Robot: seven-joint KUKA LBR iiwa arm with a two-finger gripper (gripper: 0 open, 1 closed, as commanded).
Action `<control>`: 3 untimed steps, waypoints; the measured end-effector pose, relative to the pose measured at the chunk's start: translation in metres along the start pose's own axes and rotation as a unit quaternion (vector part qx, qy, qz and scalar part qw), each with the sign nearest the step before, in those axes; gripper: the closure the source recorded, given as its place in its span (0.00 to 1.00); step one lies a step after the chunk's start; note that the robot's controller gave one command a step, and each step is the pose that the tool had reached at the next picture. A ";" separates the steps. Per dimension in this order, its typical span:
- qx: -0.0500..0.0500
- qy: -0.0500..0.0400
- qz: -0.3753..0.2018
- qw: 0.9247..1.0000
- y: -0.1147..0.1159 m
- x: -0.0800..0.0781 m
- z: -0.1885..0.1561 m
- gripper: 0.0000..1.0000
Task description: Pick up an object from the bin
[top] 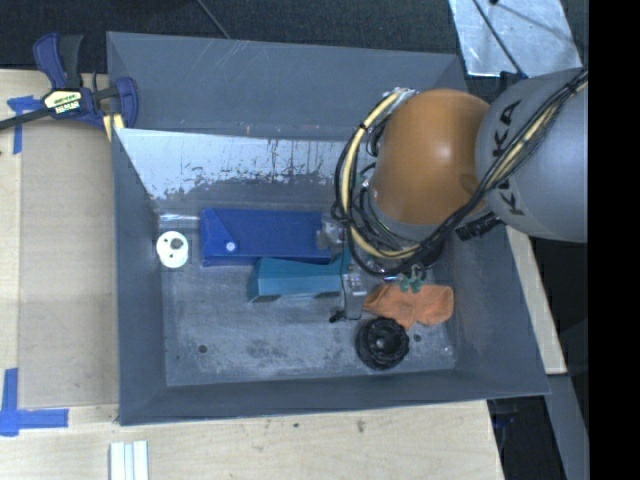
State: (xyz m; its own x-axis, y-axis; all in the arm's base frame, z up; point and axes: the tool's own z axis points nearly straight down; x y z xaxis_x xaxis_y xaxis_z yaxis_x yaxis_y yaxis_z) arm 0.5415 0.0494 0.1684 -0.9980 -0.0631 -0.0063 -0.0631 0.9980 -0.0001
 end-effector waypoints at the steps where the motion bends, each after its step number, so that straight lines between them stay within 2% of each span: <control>1: 0.000 0.002 0.028 1.000 -0.007 -0.013 0.036 0.00; 2: 0.000 0.002 0.019 1.000 0.001 -0.010 0.058 0.00; 3: -0.001 0.001 0.107 0.994 -0.006 -0.024 0.089 1.00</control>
Offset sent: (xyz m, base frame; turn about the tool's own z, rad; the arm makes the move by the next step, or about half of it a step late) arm 0.0052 0.0080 -0.0650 0.0207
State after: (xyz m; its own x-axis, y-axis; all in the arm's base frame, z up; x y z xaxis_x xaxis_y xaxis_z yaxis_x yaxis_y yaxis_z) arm 0.5661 0.0445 0.0800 -0.9885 0.1510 -0.0044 0.1510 0.9885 0.0032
